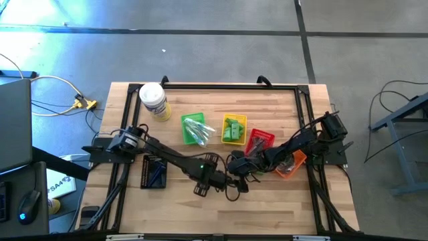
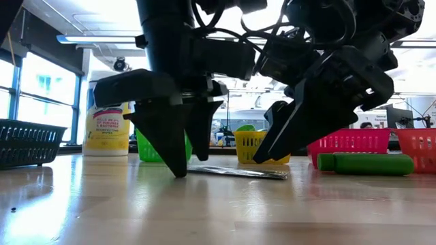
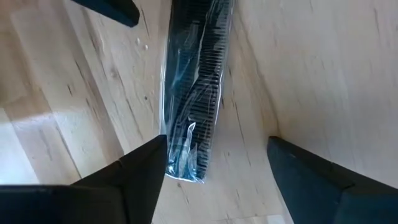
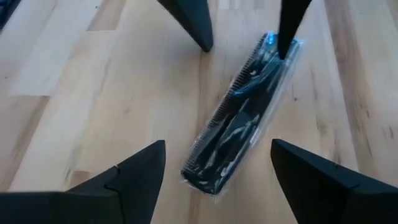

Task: Pick & Place Travel size toiletries
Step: Put the black hair comb into the red bin

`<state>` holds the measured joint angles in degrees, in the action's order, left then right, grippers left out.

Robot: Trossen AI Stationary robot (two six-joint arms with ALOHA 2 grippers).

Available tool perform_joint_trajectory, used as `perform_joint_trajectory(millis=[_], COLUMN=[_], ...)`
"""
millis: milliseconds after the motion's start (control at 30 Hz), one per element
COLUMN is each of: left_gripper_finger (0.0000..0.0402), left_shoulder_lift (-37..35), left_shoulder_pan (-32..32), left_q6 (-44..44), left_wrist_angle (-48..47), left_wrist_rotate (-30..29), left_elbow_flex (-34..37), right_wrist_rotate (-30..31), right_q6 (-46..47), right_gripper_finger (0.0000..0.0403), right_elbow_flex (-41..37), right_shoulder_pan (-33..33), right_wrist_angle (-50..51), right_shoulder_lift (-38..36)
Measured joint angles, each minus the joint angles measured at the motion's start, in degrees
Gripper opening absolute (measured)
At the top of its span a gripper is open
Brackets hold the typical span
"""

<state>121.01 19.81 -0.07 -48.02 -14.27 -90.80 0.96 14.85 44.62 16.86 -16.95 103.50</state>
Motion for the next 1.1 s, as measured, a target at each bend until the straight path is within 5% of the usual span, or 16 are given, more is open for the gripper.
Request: perform_joint_trajectory(millis=[133,333,533,1100], left_gripper_finger=[0.0275,0.0276,0.0258,0.0025], left_shoulder_lift=[0.0,-0.1,-0.2,-0.3], left_shoulder_pan=[-0.5,-4.9,-6.0,-6.0], left_q6=[2.7,7.1,8.9,7.2], left_wrist_angle=[0.1,0.2,0.9,9.2], left_wrist_rotate=[-0.7,10.4,11.3,14.0], left_elbow_flex=[0.0,0.4,1.6,8.0], right_wrist_rotate=[-3.9,-4.5,-3.9,0.4], right_q6=[0.0,-0.9,-0.1,0.2], right_gripper_finger=[0.0281,0.0281,0.0281,0.0274], right_elbow_flex=[0.0,-0.5,-1.0,-1.0], right_shoulder_pan=[0.0,0.0,0.0,0.0], right_wrist_angle=[0.2,-0.4,-0.1,0.6], right_shoulder_lift=[0.0,0.0,0.0,0.0])
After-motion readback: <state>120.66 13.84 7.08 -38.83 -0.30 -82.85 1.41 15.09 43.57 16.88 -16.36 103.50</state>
